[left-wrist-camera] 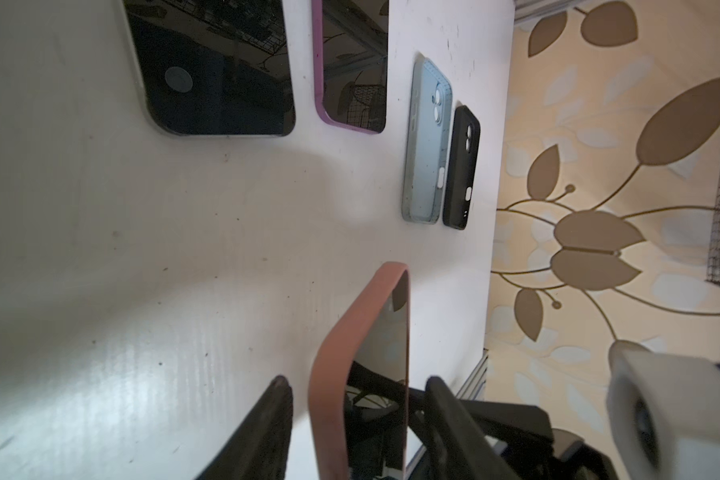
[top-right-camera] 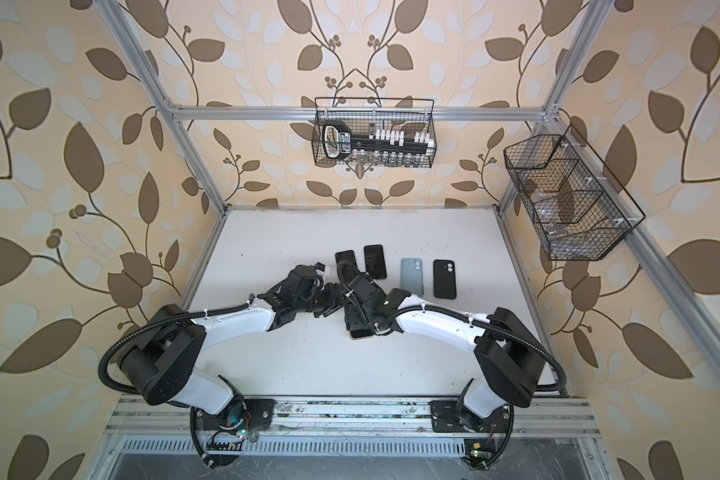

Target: Take the phone out of the phone case

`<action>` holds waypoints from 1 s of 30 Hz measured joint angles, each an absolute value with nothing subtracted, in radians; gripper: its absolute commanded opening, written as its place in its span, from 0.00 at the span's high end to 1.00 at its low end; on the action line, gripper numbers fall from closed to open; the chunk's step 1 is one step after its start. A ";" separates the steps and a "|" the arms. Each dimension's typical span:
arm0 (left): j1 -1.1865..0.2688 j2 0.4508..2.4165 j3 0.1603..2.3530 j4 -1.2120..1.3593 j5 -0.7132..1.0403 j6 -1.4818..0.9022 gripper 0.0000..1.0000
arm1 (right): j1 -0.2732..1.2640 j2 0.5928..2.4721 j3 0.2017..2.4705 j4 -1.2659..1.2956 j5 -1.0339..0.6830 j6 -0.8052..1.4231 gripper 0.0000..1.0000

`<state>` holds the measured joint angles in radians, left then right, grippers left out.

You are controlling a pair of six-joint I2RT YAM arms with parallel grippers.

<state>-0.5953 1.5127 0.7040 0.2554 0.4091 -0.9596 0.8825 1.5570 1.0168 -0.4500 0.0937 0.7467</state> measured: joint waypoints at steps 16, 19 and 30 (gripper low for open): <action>-0.609 1.528 0.698 0.292 0.412 -0.980 0.85 | 0.860 1.538 0.995 -0.421 0.051 0.765 0.38; -0.609 1.528 0.698 0.314 0.410 -0.982 0.90 | 0.854 1.522 0.993 -0.417 0.045 0.768 0.37; -0.610 1.529 0.690 0.301 0.389 -0.981 0.96 | 0.855 1.502 0.993 -0.392 0.045 0.760 0.33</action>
